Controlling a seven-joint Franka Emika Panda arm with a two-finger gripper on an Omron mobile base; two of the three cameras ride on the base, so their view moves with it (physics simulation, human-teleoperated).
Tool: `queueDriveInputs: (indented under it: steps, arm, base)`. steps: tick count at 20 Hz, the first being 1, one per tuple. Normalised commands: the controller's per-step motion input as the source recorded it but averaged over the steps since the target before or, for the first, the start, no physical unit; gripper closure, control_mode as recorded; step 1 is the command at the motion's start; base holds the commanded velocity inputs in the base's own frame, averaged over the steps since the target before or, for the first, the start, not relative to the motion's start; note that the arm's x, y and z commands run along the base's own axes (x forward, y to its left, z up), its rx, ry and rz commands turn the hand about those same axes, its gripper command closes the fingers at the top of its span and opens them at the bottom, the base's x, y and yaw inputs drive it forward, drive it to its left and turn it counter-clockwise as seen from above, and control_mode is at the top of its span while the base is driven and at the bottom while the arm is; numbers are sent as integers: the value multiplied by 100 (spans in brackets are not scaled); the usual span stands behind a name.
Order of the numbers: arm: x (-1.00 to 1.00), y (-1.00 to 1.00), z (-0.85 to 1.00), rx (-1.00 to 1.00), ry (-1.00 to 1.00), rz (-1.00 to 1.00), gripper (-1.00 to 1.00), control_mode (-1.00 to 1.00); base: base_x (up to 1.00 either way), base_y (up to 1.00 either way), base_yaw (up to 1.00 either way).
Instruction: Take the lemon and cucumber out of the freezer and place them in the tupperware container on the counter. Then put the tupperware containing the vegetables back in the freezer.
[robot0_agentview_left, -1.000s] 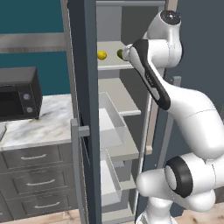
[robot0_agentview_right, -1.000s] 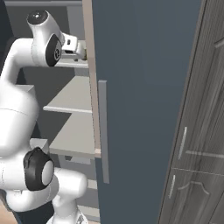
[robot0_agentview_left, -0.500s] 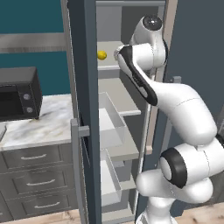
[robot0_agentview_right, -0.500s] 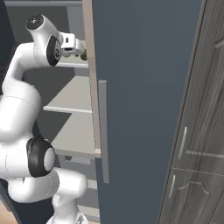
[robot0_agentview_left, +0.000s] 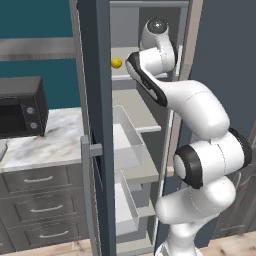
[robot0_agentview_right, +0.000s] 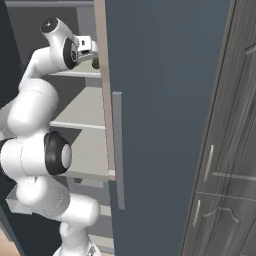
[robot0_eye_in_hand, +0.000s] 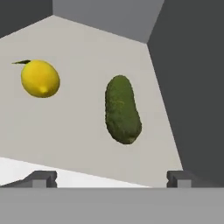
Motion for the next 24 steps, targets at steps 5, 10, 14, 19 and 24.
queueDriveInputs:
  steps: [5,10,14,19,24]
  arm:
    - [67,0,-1,-2,13,0,-100,-100]
    - [54,0,-10,-3,7,0,-100,-100]
    - [33,0,-24,-6,4,0,-100,-100]
    - [20,-3,-35,-4,4,0,-100,-100]
    - [5,-25,-30,-2,0,0,-100,-100]
  base:
    - [0,0,0]
    - [0,0,0]
    - [0,0,0]
    - [0,0,0]
    - [0,0,0]
